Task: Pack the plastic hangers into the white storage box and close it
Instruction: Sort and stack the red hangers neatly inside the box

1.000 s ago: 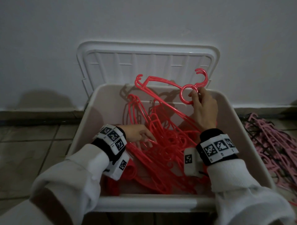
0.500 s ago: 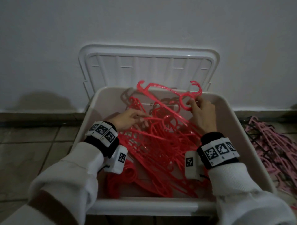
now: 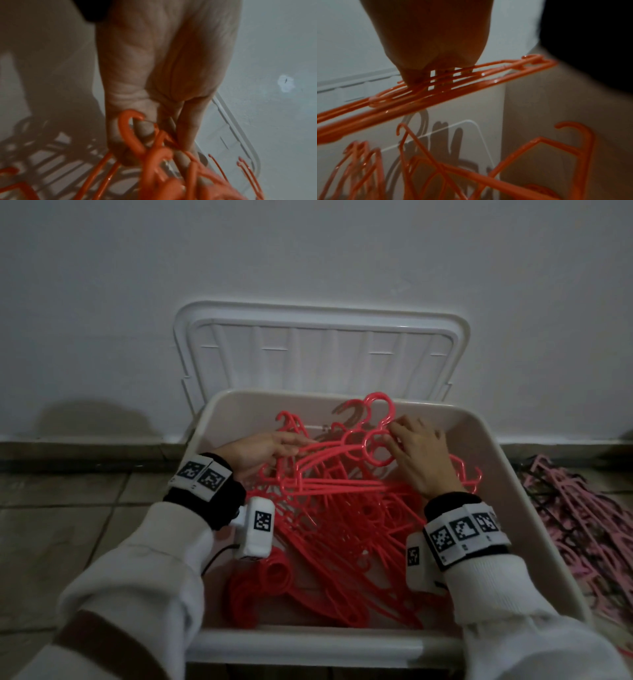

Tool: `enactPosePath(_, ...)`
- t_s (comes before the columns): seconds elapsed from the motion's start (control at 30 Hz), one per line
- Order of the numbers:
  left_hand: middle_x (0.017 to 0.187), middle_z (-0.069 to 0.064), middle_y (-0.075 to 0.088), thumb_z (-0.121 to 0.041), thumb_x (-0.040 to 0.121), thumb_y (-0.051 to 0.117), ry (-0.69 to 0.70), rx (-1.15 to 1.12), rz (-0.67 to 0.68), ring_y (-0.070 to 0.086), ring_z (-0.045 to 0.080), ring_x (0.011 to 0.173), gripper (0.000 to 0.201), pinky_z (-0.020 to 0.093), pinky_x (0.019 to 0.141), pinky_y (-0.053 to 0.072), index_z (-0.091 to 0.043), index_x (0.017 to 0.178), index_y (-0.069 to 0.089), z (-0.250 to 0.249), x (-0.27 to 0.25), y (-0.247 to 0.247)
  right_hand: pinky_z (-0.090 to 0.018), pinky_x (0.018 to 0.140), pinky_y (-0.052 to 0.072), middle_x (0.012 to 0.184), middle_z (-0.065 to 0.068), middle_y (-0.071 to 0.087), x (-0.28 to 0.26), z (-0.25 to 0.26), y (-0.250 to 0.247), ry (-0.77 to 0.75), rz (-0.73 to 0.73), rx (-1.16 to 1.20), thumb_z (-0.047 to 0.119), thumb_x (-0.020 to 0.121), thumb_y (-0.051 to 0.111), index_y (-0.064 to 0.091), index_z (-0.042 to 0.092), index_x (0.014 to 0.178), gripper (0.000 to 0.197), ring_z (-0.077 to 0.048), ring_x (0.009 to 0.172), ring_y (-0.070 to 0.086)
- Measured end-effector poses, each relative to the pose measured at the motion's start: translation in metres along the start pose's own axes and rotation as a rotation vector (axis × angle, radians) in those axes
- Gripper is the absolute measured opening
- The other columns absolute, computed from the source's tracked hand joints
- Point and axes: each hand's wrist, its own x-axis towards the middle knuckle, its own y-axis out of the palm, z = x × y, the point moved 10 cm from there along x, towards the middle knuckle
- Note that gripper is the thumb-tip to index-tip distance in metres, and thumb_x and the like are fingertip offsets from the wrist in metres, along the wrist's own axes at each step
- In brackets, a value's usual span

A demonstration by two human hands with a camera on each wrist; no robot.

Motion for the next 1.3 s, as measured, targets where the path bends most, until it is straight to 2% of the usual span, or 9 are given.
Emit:
enactPosePath(0.2,0.093,0.001,0.073,0.012,0.089,0.035,0.015,-0.118,0.145,0.066,0.01,0.059,0.042,0.019,0.054,0.054,-0.014,0.114,0.058,-0.001,0.004,0.019,-0.046,0.083,0.048,0.101,-0.014,0.067,0.0,-0.002,0.02,0.103,0.111,0.23,0.029,0.101,0.031,0.043,0.011,0.119,0.028,-0.034,0.092,0.063)
enactPosePath(0.5,0.095,0.009,0.072,-0.013,0.099,0.024,-0.153,-0.292,0.13,0.071,0.021,0.07,0.036,0.033,0.07,0.055,-0.012,0.11,0.058,0.022,0.013,0.023,-0.039,0.071,0.039,0.101,-0.02,0.066,0.0,-0.011,0.013,0.137,0.065,0.064,0.026,0.101,0.031,0.048,0.007,0.118,0.031,-0.04,0.092,0.06)
enactPosePath(0.6,0.077,0.006,0.071,-0.016,0.098,0.025,-0.259,0.005,-0.053,0.068,0.017,0.06,0.037,0.028,0.069,0.051,-0.006,0.093,0.06,0.045,0.014,0.001,-0.04,0.068,0.036,0.099,-0.026,0.064,-0.003,-0.017,-0.005,0.205,-0.043,-0.038,0.023,0.102,0.028,0.044,0.004,0.125,0.034,-0.043,0.09,0.059)
enactPosePath(0.77,0.08,0.003,0.063,0.0,0.092,0.045,-0.343,0.593,0.222,0.058,-0.004,0.049,0.026,0.009,0.051,0.044,0.001,0.114,0.059,0.079,0.014,0.038,-0.046,0.072,0.041,0.103,-0.028,0.062,-0.008,-0.02,-0.009,0.261,-0.068,-0.052,0.013,0.099,0.033,0.04,-0.001,0.127,0.033,-0.047,0.093,0.057)
enactPosePath(0.9,0.129,0.013,0.055,-0.005,0.087,0.061,-0.312,0.872,0.449,0.053,0.021,0.117,0.044,0.008,0.076,0.039,-0.011,0.13,0.052,0.094,0.009,0.074,-0.041,0.068,0.038,0.099,-0.026,0.063,-0.007,-0.019,-0.006,0.251,-0.046,-0.04,0.015,0.1,0.029,0.043,0.0,0.121,0.029,-0.044,0.09,0.059)
enactPosePath(1.0,0.141,0.003,0.043,-0.016,0.085,0.066,-0.373,1.066,0.557,0.039,0.02,0.132,0.057,0.021,0.098,0.035,-0.02,0.138,0.044,0.111,0.002,0.079,-0.039,0.066,0.036,0.096,-0.025,0.063,-0.005,-0.017,-0.002,0.221,-0.031,-0.043,0.016,0.101,0.028,0.043,0.0,0.117,0.028,-0.043,0.085,0.059)
enactPosePath(1.07,0.139,0.0,0.044,-0.015,0.082,0.07,-0.373,1.119,0.568,0.039,0.017,0.131,0.06,0.029,0.102,0.034,-0.023,0.136,0.046,0.116,0.001,0.078,-0.039,0.068,0.038,0.098,-0.025,0.063,-0.005,-0.016,0.0,0.207,-0.015,-0.05,0.016,0.101,0.028,0.042,0.0,0.119,0.029,-0.043,0.087,0.059)
enactPosePath(1.17,0.131,0.0,0.053,-0.005,0.076,0.073,-0.322,1.118,0.523,0.048,0.012,0.112,0.058,0.025,0.087,0.041,-0.02,0.129,0.055,0.11,0.006,0.076,-0.039,0.068,0.037,0.099,-0.024,0.063,-0.005,-0.016,0.0,0.211,-0.007,-0.034,0.019,0.101,0.028,0.042,0.001,0.12,0.03,-0.042,0.088,0.059)
enactPosePath(1.3,0.105,0.006,0.067,0.002,0.071,0.075,-0.306,1.09,0.487,0.062,0.02,0.094,0.053,0.03,0.079,0.05,-0.012,0.121,0.06,0.116,0.01,0.075,-0.04,0.071,0.04,0.1,-0.023,0.063,-0.004,-0.016,0.002,0.221,0.006,0.008,0.023,0.101,0.028,0.044,0.003,0.117,0.03,-0.042,0.09,0.059)
